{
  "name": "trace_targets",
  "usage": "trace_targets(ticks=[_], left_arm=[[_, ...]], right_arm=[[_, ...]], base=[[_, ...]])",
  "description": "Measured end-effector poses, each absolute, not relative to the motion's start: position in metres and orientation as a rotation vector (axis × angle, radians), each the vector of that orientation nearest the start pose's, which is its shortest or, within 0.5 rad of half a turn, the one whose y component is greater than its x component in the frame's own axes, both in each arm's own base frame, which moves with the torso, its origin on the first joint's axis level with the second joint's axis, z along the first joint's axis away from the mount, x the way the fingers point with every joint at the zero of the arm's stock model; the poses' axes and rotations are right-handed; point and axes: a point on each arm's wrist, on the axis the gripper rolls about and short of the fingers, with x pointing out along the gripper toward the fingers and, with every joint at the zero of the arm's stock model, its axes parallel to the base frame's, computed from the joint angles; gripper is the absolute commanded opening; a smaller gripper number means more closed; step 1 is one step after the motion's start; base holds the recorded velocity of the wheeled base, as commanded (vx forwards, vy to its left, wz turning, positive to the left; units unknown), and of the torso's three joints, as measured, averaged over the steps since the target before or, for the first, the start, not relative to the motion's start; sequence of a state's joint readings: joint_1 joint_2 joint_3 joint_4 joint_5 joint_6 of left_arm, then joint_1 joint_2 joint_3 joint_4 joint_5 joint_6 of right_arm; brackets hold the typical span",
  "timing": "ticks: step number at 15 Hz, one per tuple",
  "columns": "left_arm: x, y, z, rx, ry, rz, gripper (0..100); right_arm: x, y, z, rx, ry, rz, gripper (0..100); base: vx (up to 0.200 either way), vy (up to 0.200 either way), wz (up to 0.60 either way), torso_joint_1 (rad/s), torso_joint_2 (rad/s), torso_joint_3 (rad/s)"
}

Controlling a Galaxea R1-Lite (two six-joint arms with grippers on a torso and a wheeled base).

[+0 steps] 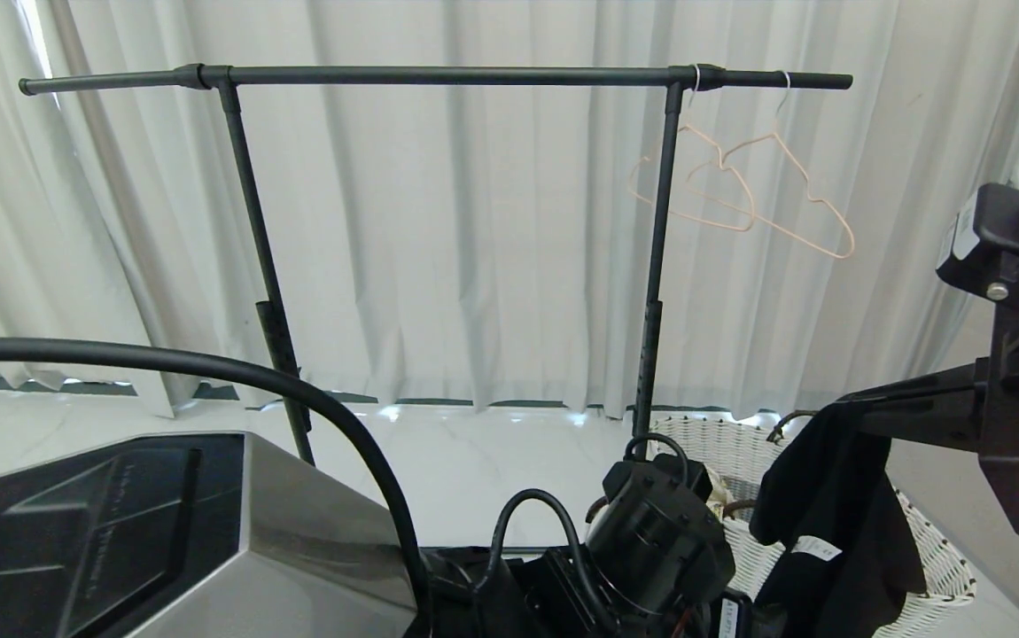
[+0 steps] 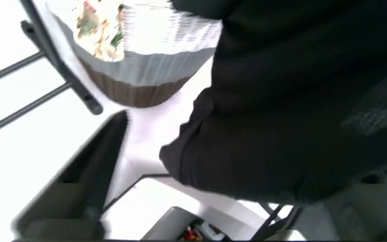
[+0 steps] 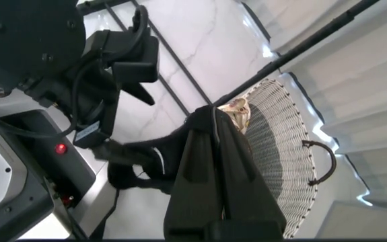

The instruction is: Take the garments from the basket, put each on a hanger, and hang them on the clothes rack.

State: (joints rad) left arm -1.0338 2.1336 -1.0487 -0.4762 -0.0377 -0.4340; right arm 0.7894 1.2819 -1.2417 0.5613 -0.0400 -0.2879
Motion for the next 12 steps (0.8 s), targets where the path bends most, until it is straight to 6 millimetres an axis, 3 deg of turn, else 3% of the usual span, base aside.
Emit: trace_targets(ticks=[4,7,9,12], left_arm=[[0.196,-0.338,0.075,-0.064,0.753,-0.855,0],[0.19,-0.34,0.078,-0.046,0.656,-0.737,0],[0.187,-0.338,0.089,-0.079,0.587,-0.722,0],[0.173,-0.315,0.127,-0.111,0.549,-0.746,0]], right_arm=[[0.125,0.124,0.298,-0.512,0.46,0.802,0],[0.126,0.122,0.293,-0.445,0.536,0.725,0],[0.125,0.119,0.291,-0.406,0.578,0.681,0],[0.122,0.117,0.294,-0.391,0.562,0.682,0]], base=[[0.0,0.0,0.0,0.0,0.0,0.0],[0.0,0.0,0.0,0.0,0.0,0.0],[0.0,0.0,0.0,0.0,0.0,0.0],[0.0,0.0,0.0,0.0,0.0,0.0]])
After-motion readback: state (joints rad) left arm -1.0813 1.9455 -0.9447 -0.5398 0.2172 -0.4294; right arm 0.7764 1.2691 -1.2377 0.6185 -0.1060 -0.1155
